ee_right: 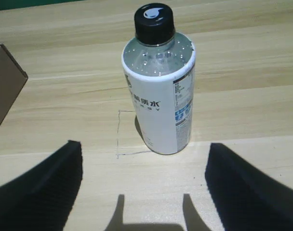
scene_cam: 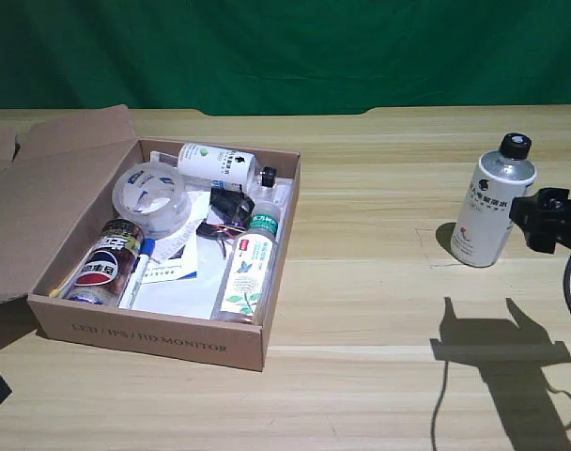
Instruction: Place the white bottle into the box.
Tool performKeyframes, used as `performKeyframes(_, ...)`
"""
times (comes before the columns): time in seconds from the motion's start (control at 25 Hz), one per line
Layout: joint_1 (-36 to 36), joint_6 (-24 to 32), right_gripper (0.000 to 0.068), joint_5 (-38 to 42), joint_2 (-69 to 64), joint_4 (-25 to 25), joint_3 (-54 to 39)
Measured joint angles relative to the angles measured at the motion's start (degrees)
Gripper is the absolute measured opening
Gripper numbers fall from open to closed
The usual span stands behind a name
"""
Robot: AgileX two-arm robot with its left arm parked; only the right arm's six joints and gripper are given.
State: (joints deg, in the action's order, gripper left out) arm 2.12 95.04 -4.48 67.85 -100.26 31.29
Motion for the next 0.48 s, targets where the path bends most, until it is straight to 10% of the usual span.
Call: performKeyframes(0.48, 0.0, 0.0, 0.0611, -0.1, 13.6, 0.3, 10.7)
